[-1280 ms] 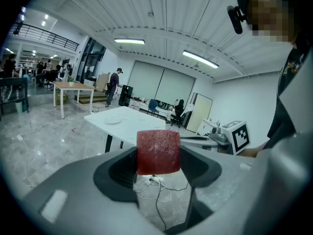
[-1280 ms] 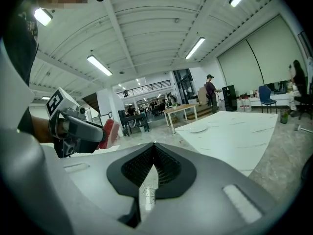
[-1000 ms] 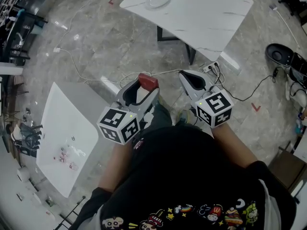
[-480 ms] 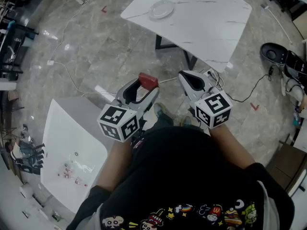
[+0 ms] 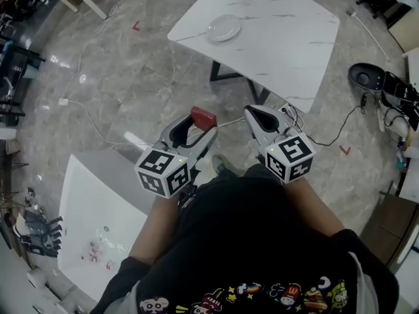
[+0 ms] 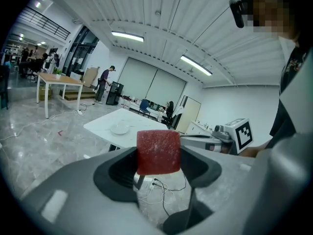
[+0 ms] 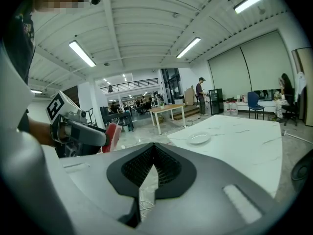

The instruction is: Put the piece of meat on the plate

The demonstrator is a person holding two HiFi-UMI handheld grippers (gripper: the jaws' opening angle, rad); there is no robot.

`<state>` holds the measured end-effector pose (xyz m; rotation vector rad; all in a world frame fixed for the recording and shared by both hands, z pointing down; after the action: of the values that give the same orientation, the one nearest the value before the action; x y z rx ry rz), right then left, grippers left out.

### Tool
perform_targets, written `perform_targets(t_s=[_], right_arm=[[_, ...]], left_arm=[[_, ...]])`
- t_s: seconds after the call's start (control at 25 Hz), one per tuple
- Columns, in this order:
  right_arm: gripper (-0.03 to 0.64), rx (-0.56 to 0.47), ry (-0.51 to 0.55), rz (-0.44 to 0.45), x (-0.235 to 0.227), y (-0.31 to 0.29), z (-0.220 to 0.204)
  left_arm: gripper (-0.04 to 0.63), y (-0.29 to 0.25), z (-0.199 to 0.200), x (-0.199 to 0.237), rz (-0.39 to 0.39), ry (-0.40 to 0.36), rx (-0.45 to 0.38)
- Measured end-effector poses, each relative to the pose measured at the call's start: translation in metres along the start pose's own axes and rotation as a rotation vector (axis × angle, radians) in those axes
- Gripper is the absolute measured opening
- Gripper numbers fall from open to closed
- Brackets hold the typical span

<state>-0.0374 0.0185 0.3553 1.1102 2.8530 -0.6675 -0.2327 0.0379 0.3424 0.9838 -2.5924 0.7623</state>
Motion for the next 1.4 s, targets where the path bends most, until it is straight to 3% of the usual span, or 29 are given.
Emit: perform_targets(t_s=[0.6,1.4], right_arm=[[0.023,0.013,-0.011,0.007,-0.029,-0.038,0.013],[0.023,0.02,-0.029,0.146,-0.173,-0.084,0.037]], left_arm=[[0.382,-0.031,0.023,0.028,0.003,0.005,0.018],[0.382,-0.168,0.073,0.031,0.129,0.026,0.065]])
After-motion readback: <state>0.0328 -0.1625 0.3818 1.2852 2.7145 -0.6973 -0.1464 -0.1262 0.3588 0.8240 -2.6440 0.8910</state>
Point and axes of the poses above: the fingertips, and each gripper's own axes: y backward along the fingers, x to its left, z out of its top, the point moved 7 cm from there along y, backward along the fingers, and after that the axes turned 2 degrees about y, right-handed, at the moved point
